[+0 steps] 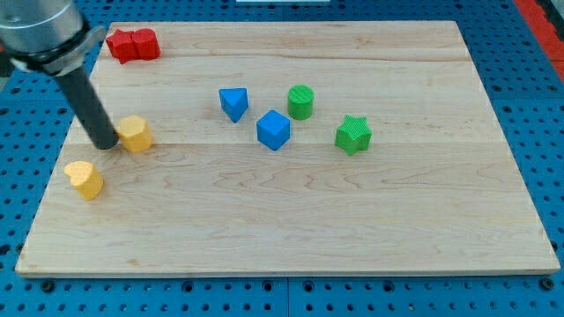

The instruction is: Move the yellow blocks towards the blue blocks

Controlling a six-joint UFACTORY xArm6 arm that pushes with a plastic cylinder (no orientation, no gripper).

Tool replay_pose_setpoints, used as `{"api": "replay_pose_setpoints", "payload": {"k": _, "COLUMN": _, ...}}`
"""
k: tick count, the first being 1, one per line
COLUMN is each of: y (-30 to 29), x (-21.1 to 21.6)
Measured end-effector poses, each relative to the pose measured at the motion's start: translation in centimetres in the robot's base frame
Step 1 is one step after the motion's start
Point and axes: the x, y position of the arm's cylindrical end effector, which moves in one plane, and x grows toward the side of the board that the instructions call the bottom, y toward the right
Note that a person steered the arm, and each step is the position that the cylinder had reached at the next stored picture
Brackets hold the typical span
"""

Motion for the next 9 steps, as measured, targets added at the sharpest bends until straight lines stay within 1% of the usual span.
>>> {"api": "replay_pose_setpoints", "payload": {"k": 1, "y": 4.0, "x": -0.1}}
{"api": "replay_pose_setpoints", "payload": {"k": 2, "y": 3.4, "x": -0.1}}
{"api": "replay_pose_setpoints", "payload": {"k": 3, "y": -1.6, "x": -1.0}}
{"api": "replay_pose_setpoints", "payload": {"k": 4, "y": 2.0, "x": -3.2}}
{"api": "replay_pose_setpoints", "payload": {"k": 5, "y": 6.6, "x": -2.6}}
{"api": "replay_pose_setpoints", "payload": {"k": 6, "y": 9.5, "x": -2.3}}
{"api": "replay_pose_setpoints", "payload": {"k": 8, "y": -6.9, "x": 0.9}}
{"api": "replay_pose_setpoints", "payload": {"k": 9, "y": -8.6, "x": 1.2}}
